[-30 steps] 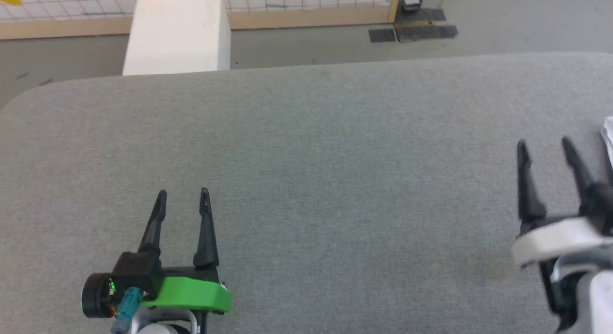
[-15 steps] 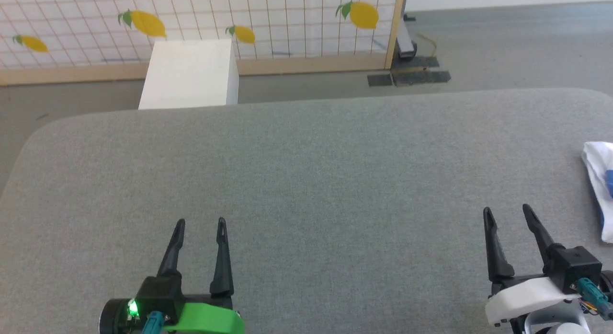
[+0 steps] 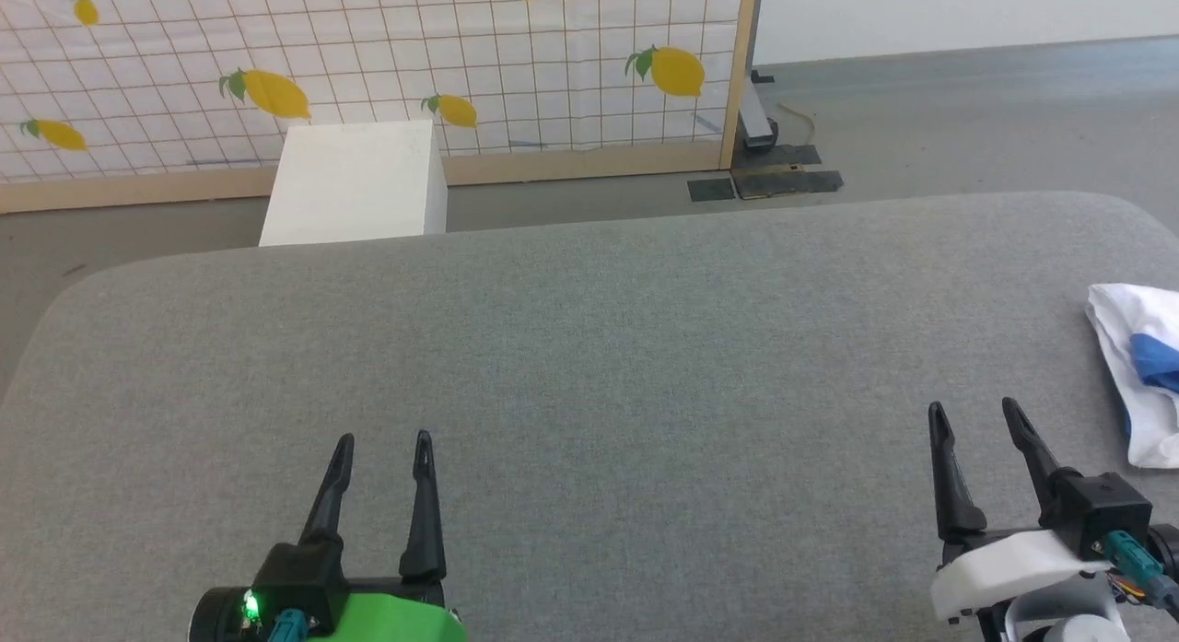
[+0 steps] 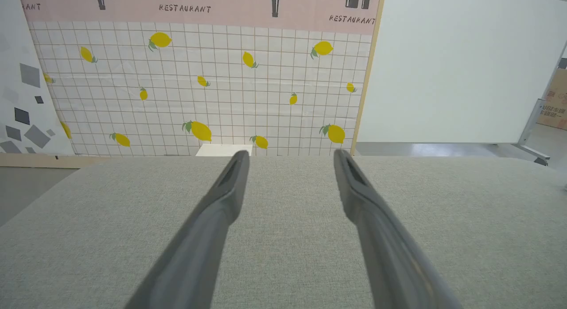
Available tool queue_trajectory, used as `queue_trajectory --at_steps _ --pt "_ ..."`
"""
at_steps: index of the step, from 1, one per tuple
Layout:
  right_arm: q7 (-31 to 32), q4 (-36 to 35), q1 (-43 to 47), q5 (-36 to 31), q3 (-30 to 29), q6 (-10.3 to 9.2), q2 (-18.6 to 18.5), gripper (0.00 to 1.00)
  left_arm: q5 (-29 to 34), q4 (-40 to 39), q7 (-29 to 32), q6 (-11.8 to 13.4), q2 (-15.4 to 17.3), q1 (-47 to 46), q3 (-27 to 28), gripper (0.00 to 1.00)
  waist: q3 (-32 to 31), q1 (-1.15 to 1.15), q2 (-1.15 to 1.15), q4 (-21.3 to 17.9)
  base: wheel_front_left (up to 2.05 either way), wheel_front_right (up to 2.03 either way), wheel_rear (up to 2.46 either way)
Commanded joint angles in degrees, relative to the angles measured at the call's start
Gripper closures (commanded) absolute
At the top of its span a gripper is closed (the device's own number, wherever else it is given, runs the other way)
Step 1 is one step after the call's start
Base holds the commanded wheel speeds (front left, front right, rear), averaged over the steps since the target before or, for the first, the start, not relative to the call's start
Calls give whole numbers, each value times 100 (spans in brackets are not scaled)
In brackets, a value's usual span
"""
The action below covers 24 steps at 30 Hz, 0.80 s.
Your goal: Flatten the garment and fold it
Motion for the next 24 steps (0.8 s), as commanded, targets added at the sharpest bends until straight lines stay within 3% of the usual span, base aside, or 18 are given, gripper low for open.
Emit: queue_trajectory --at_steps 1,11,12,24 --pt "-48 15 -100 53 2 -10 11 0 45 26 -27 -21 -24 82 44 0 29 0 0 -19 0 0 0" --pt "-93 52 -215 36 -21 -10 11 0 158 176 -27 -102 -58 -28 72 0 119 0 0 -68 0 0 0" --pt "-48 44 -122 14 -16 0 1 100 92 169 0 -66 -38 -8 70 100 120 0 0 -69 0 0 0" --pt "30 -17 -108 4 21 -1 0 100 96 182 80 -90 -39 -44 112 100 118 0 0 -47 0 0 0"
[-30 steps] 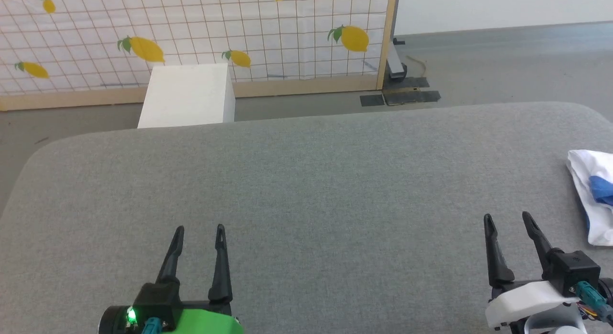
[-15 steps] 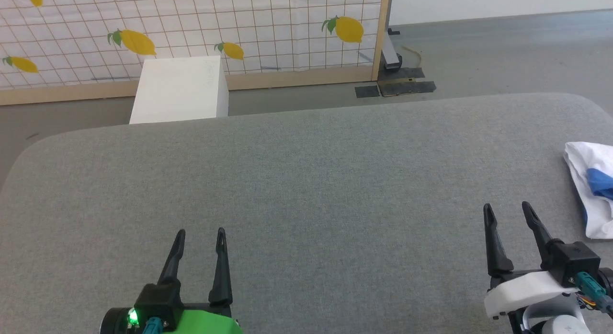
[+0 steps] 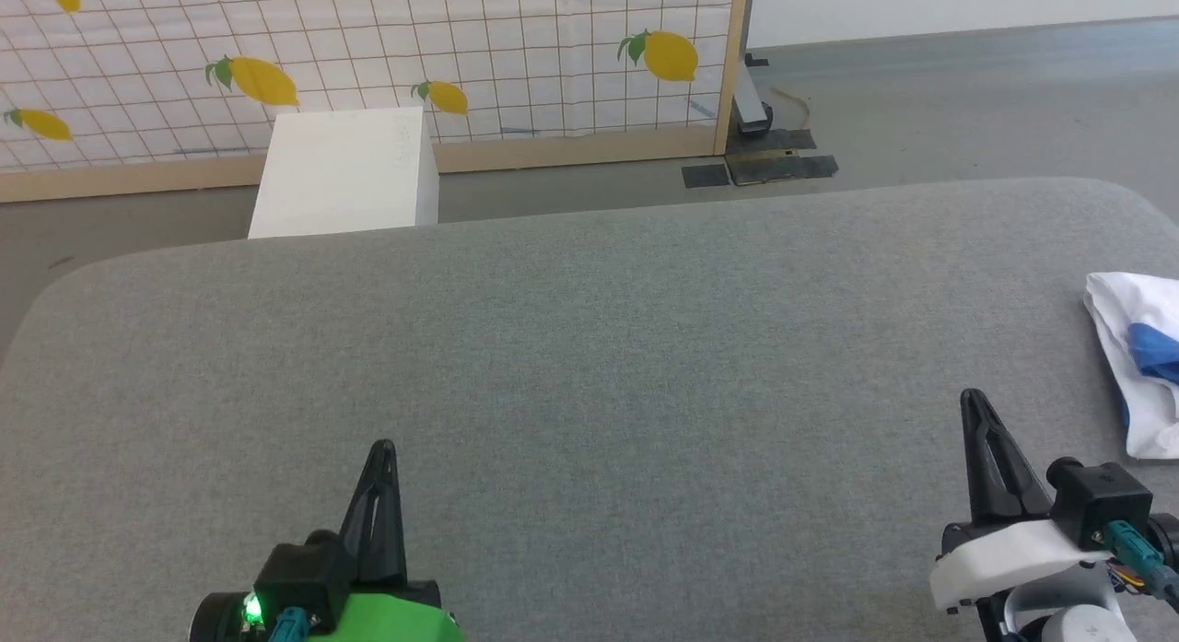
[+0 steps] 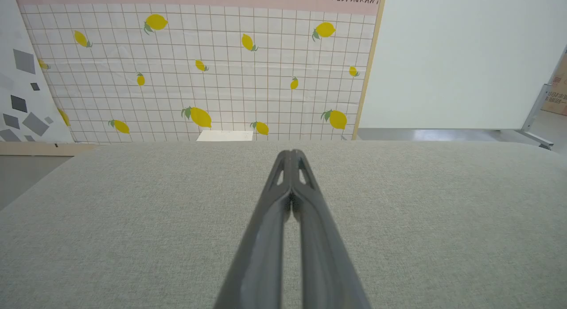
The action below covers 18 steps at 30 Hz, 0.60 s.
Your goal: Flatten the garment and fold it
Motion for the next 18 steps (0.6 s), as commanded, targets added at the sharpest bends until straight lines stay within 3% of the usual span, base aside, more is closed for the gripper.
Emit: queue_trajectory --at_steps 1,18 --pt "34 -45 8 -11 19 -1 2 100 50 13 39 -27 -3 -43 30 100 0 0 0 6 0 0 0" --pt "222 -195 27 -34 104 -2 4 100 157 45 235 -89 -10 -135 146 100 -6 0 0 61 0 0 0"
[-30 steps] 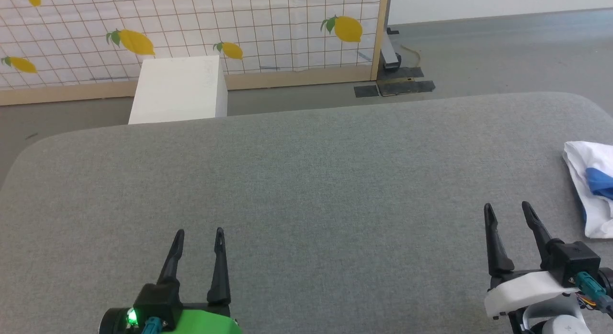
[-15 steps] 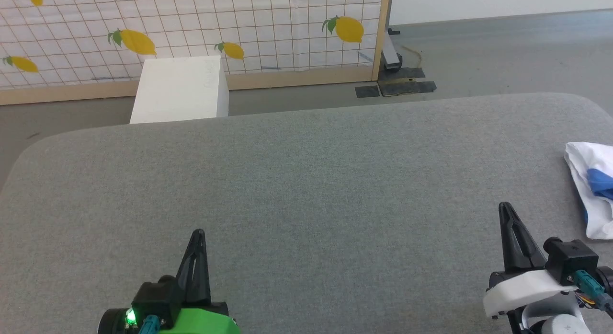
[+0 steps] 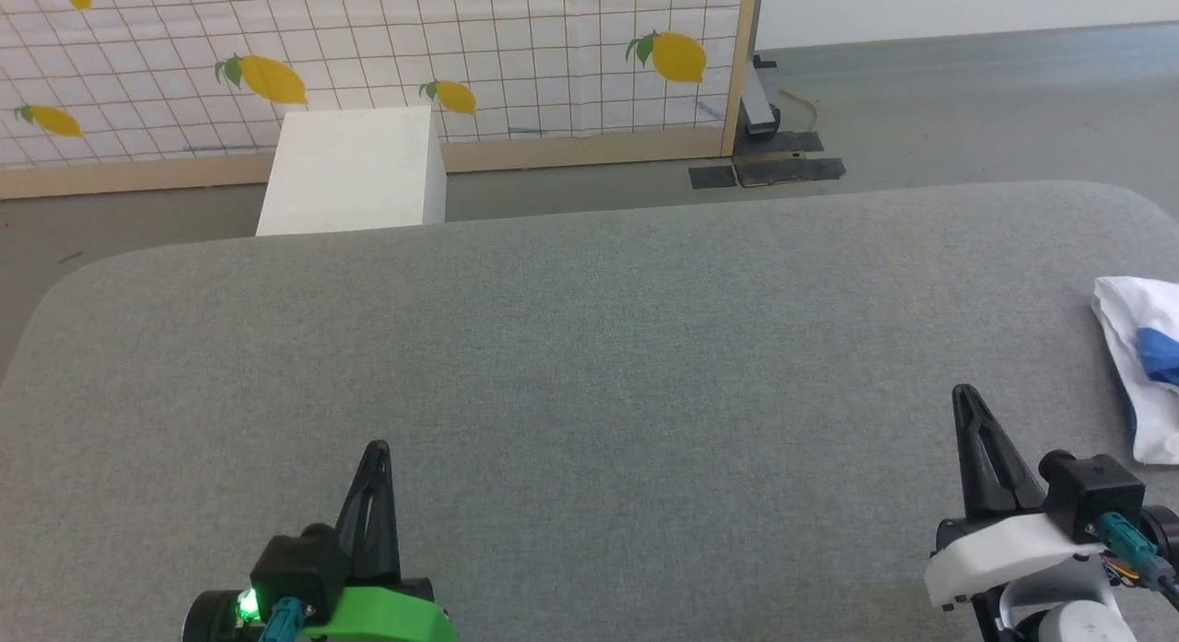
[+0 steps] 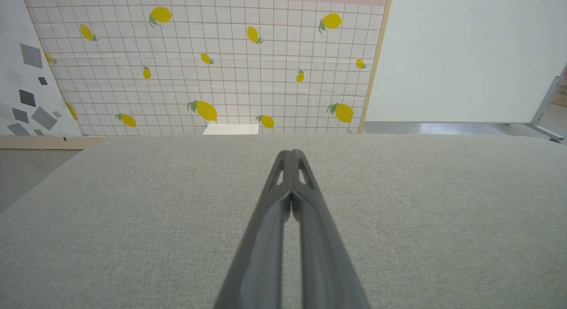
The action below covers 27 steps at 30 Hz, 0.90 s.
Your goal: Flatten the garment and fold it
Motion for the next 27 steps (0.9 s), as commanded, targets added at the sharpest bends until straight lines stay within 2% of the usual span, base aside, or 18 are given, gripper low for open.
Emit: queue_trajectory --at_steps 1,27 --pt "35 -49 26 -19 27 -2 3 100 110 24 38 -37 -11 -111 47 100 -1 0 0 5 0 0 0" --pt "323 -278 56 -55 159 -4 5 100 275 74 338 -131 -21 -253 225 100 -10 0 0 90 0 0 0"
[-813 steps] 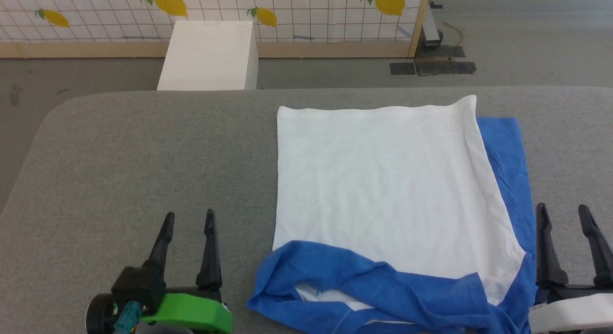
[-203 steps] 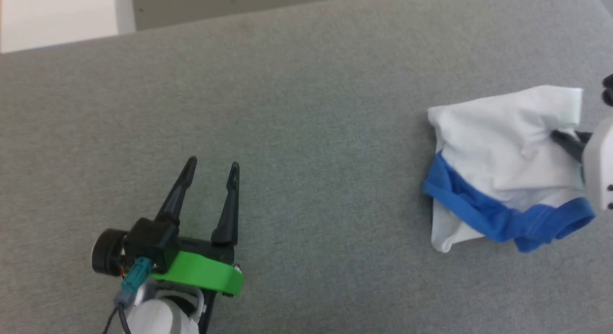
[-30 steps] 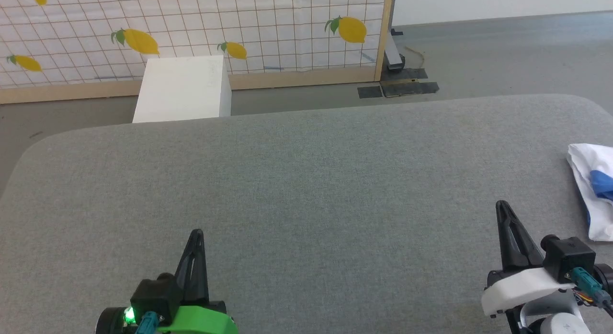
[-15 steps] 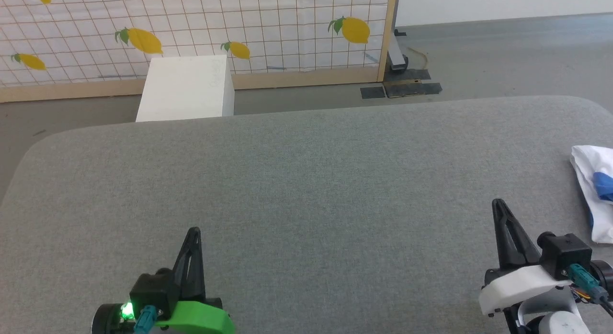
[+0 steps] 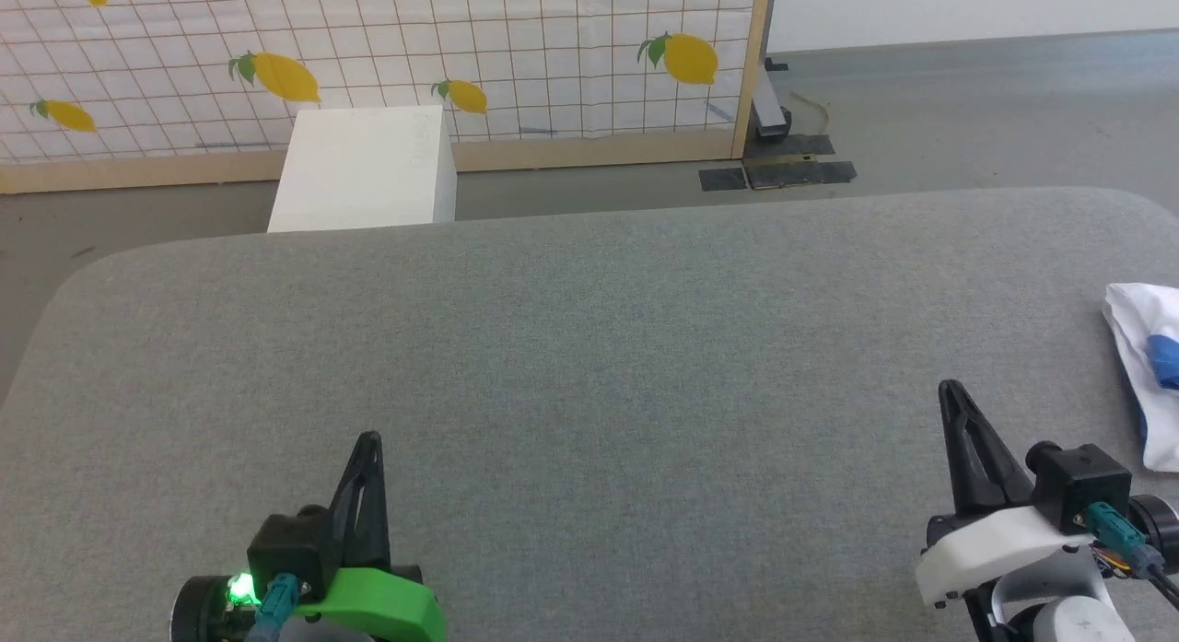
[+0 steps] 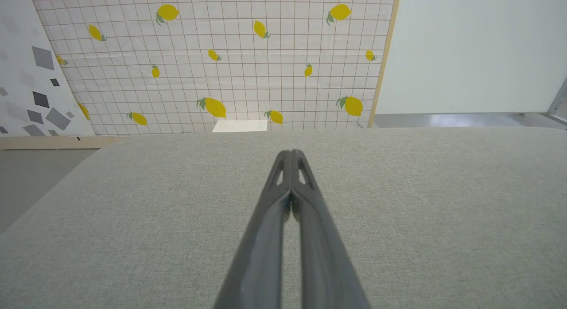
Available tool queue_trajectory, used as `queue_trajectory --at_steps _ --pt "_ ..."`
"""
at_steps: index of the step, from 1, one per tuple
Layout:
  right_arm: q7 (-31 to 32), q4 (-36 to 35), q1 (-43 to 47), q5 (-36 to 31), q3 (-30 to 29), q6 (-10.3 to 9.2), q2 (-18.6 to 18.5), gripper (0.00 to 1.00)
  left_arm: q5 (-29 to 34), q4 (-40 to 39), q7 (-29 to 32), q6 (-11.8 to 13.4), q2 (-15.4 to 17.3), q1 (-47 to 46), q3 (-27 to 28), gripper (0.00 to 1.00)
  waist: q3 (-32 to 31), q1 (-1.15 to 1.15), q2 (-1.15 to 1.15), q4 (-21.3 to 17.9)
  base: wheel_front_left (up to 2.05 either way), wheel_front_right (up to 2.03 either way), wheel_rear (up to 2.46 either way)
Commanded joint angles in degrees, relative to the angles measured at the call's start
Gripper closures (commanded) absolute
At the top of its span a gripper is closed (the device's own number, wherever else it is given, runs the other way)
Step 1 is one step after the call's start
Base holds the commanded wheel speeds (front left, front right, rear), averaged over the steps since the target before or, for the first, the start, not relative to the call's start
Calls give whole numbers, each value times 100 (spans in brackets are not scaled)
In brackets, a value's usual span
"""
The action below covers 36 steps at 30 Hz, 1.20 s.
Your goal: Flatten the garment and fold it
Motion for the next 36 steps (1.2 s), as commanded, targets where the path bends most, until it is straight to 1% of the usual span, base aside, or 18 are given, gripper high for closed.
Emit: queue_trajectory --at_steps 1,36 --pt "31 -53 38 -38 25 -4 5 100 69 25 46 -38 -21 -113 46 100 -1 0 0 6 0 0 0" --pt "431 -372 79 -87 207 -7 9 100 298 94 462 -169 -35 -311 293 100 -13 0 0 124 0 0 0"
